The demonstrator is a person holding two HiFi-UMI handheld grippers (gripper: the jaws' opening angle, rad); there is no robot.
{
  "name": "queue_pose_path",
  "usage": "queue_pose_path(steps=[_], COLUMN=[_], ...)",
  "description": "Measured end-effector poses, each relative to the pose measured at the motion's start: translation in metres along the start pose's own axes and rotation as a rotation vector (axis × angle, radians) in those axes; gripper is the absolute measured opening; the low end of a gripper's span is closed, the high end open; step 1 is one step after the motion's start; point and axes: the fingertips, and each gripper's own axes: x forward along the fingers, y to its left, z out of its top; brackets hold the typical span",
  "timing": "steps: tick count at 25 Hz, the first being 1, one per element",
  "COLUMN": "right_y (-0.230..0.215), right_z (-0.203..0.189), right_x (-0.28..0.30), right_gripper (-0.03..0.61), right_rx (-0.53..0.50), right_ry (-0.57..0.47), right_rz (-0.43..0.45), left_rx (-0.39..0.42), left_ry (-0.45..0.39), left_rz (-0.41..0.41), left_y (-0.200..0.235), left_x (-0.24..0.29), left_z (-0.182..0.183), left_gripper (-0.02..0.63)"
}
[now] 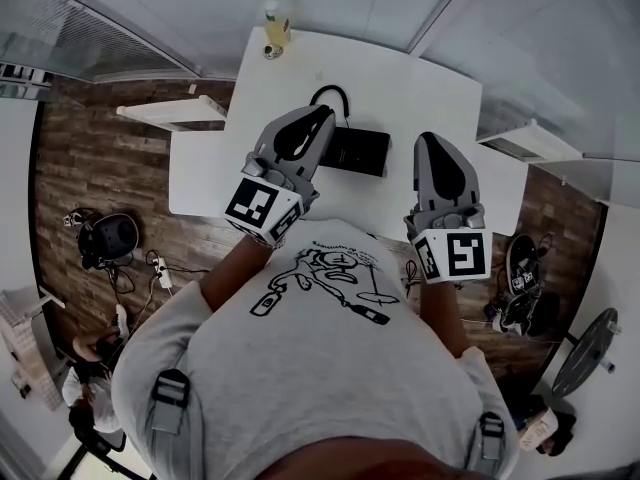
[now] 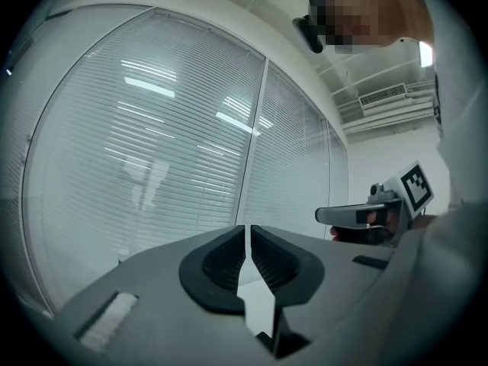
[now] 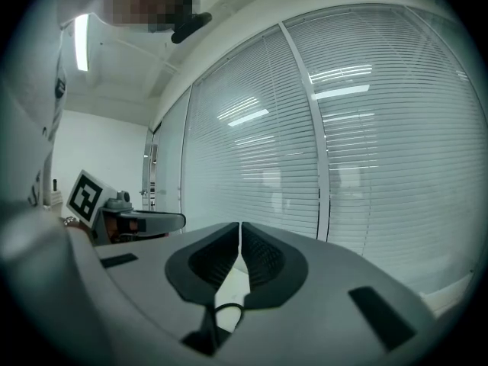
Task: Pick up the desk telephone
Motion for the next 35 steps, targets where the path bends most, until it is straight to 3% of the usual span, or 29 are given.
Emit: queue_pose_path(steps=[6, 12, 14, 19, 23, 35], right_y=[-0.004, -0.006, -0.007, -0.01, -0.012, -0.012], right_z=[-0.013, -0.047, -0.065, -0.117, -0.161, -0.278], right_x=[0.002, 0.004, 0.006, 0.009, 0.012, 0.016], right_gripper=[0.008, 0.009, 0.011, 0.066, 0.083, 0.151], right_rx=[0.038, 0.064, 0.084, 0.149, 0.184, 0.296], right_ry=[0.024, 0.092, 0.133, 0.239, 0.322, 0.531], right_rz=[0.021, 0.027, 0.026, 0.025, 0.031, 0.043], left_rx=[-0.015, -0.029, -0.052, -0.096, -0.19, -0.281], left_ry=[0.037, 0.122, 0.155, 0.242, 0.312, 0.533], left_rz=[-0.011, -0.03, -0.033, -0.025, -0.021, -0.023], left_y=[-0.001, 0.001, 0.006, 0.02, 0.03, 0.051], left_x=[0.005, 0.008, 0.009, 0.006, 0.004, -0.002], left_z=[-0.014, -0.051, -0.069, -0.12, -0.161, -0.278], left_gripper=[0.02, 0.046, 0.081, 0.086, 0.106, 0.138])
